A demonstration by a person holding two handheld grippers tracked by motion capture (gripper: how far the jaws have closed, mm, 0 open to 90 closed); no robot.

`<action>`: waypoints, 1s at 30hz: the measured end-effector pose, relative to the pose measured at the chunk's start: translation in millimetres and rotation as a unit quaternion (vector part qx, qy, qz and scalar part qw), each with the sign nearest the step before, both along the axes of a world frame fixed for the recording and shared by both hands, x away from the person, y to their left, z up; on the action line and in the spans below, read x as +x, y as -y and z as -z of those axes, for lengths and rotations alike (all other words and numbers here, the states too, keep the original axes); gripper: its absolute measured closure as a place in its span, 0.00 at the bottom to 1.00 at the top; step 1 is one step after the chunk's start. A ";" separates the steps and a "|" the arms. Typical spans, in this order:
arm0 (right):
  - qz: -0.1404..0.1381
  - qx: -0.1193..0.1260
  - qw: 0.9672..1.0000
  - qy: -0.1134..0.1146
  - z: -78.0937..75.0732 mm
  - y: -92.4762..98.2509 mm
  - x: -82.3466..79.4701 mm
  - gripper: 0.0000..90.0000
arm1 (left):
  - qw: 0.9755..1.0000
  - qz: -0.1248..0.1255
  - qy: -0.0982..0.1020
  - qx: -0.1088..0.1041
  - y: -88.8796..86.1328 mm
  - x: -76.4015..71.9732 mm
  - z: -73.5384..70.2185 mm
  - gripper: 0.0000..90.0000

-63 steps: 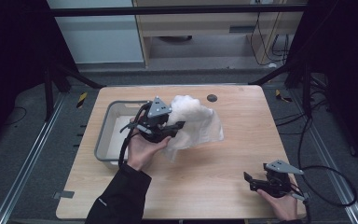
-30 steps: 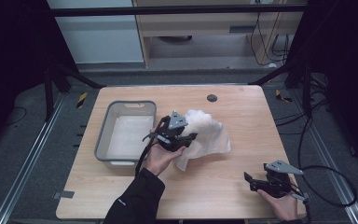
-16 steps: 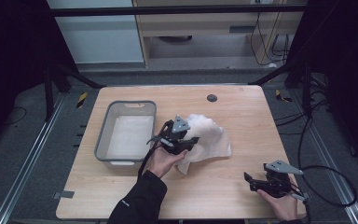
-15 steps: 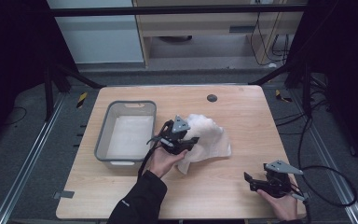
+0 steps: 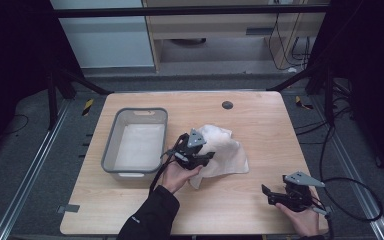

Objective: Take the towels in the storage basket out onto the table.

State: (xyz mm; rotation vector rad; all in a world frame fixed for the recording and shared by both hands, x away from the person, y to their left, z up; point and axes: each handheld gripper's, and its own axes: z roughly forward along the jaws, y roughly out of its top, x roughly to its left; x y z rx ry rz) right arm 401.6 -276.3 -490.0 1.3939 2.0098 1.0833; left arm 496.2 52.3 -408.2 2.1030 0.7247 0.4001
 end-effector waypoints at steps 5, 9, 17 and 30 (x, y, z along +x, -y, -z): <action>0.000 -0.001 1.000 0.000 0.2 0.0 0.2 0.14 | 1.000 -0.002 -0.001 0.003 -2.0 -0.4 4.6 0.66; 0.000 -0.002 1.000 0.001 0.2 0.0 0.2 0.14 | 1.000 -0.005 -0.002 0.005 -3.5 -0.6 8.3 0.63; 0.000 -0.002 1.000 0.001 0.3 0.0 0.2 0.14 | 1.000 -0.005 -0.003 0.002 -6.4 -2.2 9.6 0.54; 0.001 0.000 1.000 -0.002 0.1 -0.3 -0.1 0.14 | 1.000 0.006 0.003 -0.016 -18.7 -12.2 0.7 0.36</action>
